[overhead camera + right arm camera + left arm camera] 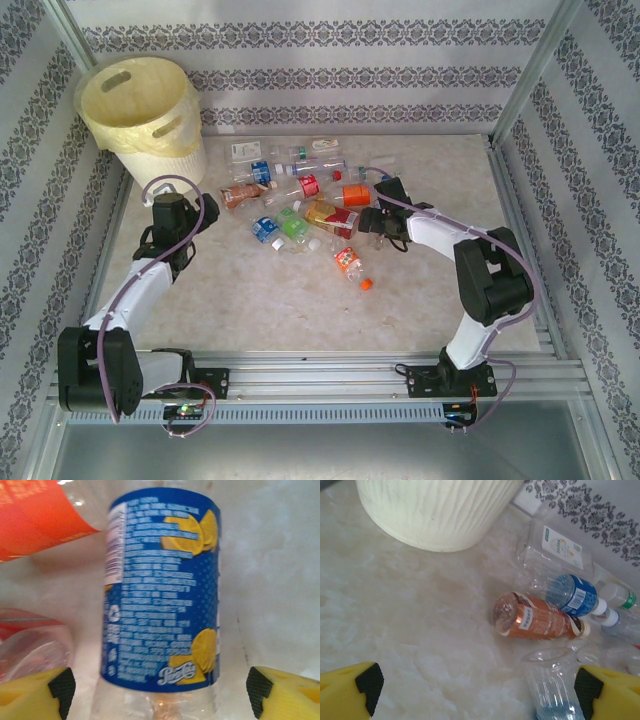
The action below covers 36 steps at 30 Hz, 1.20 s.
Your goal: Put the plastic bottles in the bin
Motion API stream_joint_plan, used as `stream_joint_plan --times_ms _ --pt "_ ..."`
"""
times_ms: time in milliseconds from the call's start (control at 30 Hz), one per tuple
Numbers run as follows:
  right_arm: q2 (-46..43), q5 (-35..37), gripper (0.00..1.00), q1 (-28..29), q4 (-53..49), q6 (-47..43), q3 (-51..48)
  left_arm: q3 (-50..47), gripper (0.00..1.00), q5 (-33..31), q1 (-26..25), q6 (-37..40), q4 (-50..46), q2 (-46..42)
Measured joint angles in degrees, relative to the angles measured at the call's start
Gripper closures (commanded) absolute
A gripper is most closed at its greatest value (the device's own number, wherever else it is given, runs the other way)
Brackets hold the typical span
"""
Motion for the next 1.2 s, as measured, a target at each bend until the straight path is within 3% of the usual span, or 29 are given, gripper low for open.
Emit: stream_joint_plan --times_ms 433,633,767,967,1200 --pt "1.11 4.50 0.41 0.00 3.96 2.36 -3.13 5.95 0.00 3.78 -1.27 -0.39 -2.08 3.52" --pt "-4.94 6.19 0.53 -0.02 6.43 1.01 -8.94 8.70 0.00 5.20 -4.98 -0.42 -3.04 5.95" --pt "-13.49 6.34 0.56 0.00 9.62 -0.61 -12.50 12.26 0.00 8.26 -6.78 -0.42 -4.44 8.13" --pt "-23.63 1.57 0.57 0.00 16.52 -2.91 -13.35 20.35 0.00 21.33 -9.90 -0.68 -3.28 12.68" --pt "-26.40 -14.93 0.57 1.70 25.51 -4.37 -13.20 26.51 0.00 36.63 -19.21 -1.70 3.41 17.40"
